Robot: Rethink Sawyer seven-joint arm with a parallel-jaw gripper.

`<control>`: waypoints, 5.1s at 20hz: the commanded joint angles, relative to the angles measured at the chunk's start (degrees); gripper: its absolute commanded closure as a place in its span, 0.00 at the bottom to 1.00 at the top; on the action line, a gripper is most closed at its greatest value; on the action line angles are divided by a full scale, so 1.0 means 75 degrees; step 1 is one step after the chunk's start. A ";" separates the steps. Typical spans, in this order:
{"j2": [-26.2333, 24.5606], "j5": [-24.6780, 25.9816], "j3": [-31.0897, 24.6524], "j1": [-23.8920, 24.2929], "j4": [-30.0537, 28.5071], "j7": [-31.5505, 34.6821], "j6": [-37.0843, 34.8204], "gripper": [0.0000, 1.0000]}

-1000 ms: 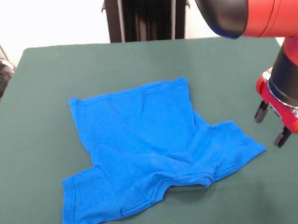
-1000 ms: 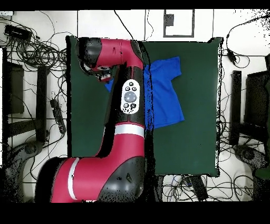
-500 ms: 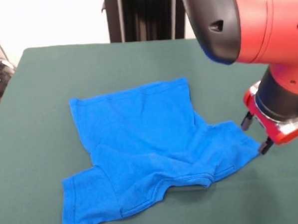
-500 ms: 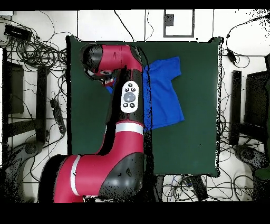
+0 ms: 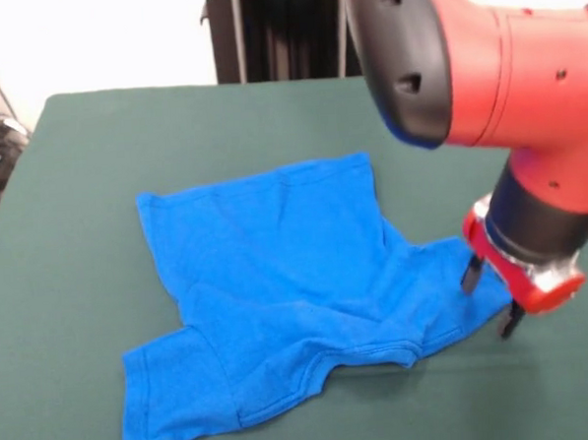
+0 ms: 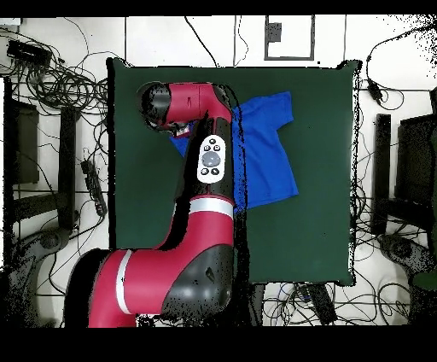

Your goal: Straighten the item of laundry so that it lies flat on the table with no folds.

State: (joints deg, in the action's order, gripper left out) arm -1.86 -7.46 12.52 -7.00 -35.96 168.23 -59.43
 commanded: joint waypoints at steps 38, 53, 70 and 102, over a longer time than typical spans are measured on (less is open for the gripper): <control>-0.1087 -0.2230 -0.2925 0.0286 -0.2675 0.0835 0.3624 1.00; -0.1170 -0.2571 -0.4170 0.0769 -0.3149 0.0100 0.4678 1.00; -0.1229 -0.2170 -0.4967 0.1207 -0.3378 -0.0056 0.5167 1.00; -0.0262 -0.1947 -0.1558 -0.0216 -0.3212 0.0644 0.3685 0.00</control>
State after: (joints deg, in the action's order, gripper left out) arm 0.47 -25.57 -3.77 -4.56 -47.92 168.23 -17.28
